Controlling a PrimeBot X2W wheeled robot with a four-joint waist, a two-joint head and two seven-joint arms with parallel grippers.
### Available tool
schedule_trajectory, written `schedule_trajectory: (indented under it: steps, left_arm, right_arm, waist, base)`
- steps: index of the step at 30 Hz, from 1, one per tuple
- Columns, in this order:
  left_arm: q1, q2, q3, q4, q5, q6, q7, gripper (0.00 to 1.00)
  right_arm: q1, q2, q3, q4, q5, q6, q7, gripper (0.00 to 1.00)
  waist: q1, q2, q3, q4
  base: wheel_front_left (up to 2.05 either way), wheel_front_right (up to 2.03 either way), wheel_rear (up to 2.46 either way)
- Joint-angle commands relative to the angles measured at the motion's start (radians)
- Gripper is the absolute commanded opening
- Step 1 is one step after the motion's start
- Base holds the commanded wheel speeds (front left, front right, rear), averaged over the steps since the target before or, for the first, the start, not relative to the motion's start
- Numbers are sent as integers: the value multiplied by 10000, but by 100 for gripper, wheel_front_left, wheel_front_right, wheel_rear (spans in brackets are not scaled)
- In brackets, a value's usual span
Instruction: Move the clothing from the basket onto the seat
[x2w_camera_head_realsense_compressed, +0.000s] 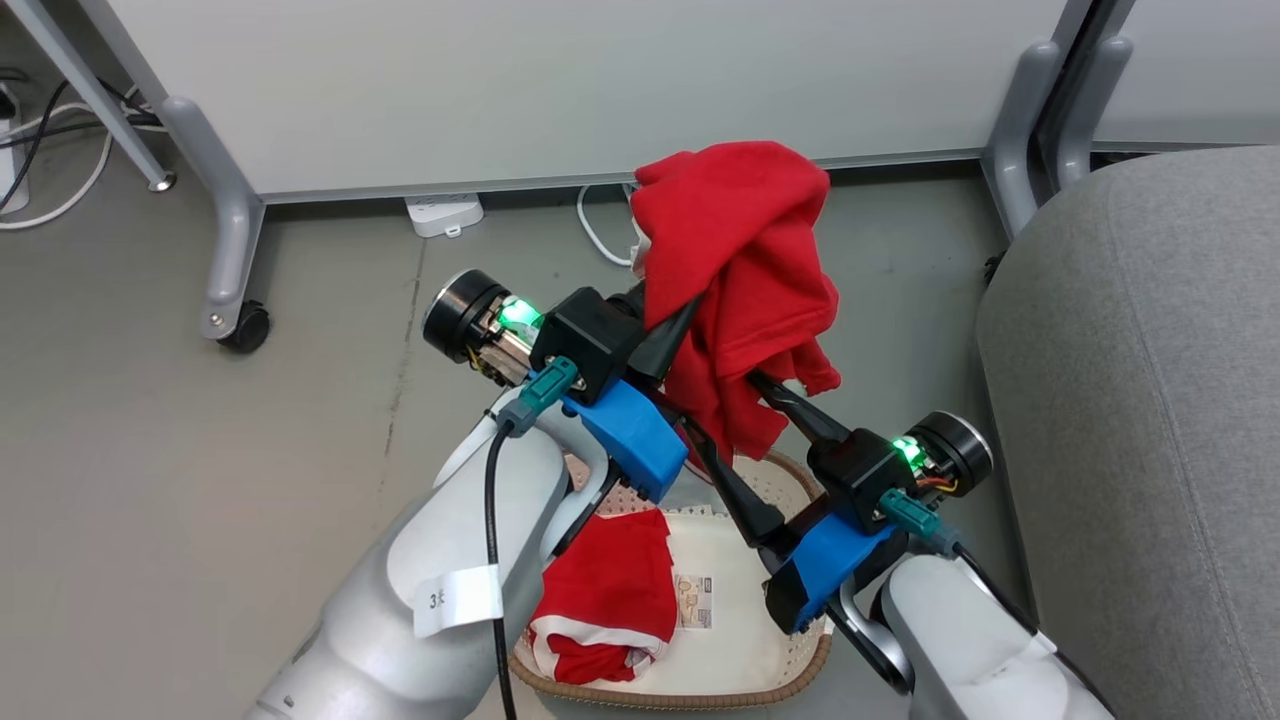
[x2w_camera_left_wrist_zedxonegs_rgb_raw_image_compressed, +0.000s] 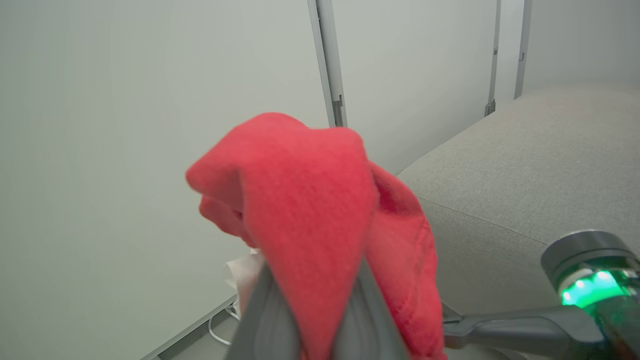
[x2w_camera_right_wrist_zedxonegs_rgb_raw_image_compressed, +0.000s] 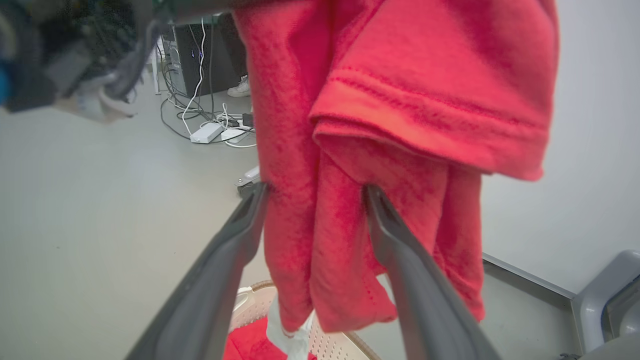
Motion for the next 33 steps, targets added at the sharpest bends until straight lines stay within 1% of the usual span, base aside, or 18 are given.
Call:
schedule_trajectory:
  steps: [1, 6, 13, 21, 22, 23, 24, 25, 33]
  left_arm:
    - [-182, -32, -68, -70, -88, -10, -48, 0]
    - [-298, -62, -323, -288, -295, 90, -50, 0]
    - [-472, -61, -916, -642, -818, 442, -48, 0]
    - [-728, -60, -1539, -884, -1324, 782, -48, 0]
    - [-735, -57, -1599, -892, -1361, 801, -48, 0]
    - [-754, -59, -1661, -894, -1390, 838, -48, 0]
    - [-784, -59, -1705, -894, -1424, 864, -48, 0]
    - [-810, -59, -1731, -883, -1462, 880, -48, 0]
    - [-881, -61, -1770, -780, -1504, 999, -50, 0]
  right_arm:
    - [-256, 58, -91, 131, -50, 1, -38, 100]
    - [-607, 122, -264, 245, -128, 1, -38, 100]
    - [-963, 129, -136, 220, 195, 1, -38, 100]
    - [-1272, 129, -499, 275, 381, 1, -38, 100]
    - [-1265, 126, -548, 300, 413, 1, -38, 78]
    - [-1272, 128, -580, 307, 404, 1, -38, 34]
    - [-1270, 130, -585, 357, 415, 1, -38, 21]
    - [-1264, 128, -579, 403, 455, 1, -38, 0]
    - [-1302, 129, -455, 418, 503, 1, -38, 0]
  waist:
    - [0, 0, 93, 125]
    - [0, 0, 223, 283]
    - [0, 0, 402, 409]
    - [0, 0, 541, 539]
    - [0, 0, 547, 554]
    - [0, 0, 553, 566]
    - [0, 0, 556, 575]
    - [0, 0, 555, 579]
    - [0, 0, 552, 510]
  base:
    - [0, 0, 0]
    - [0, 0, 0]
    - [0, 0, 0]
    - [0, 0, 0]
    - [0, 0, 0]
    - [0, 0, 0]
    - [0, 0, 0]
    - [0, 0, 0]
    - [0, 0, 0]
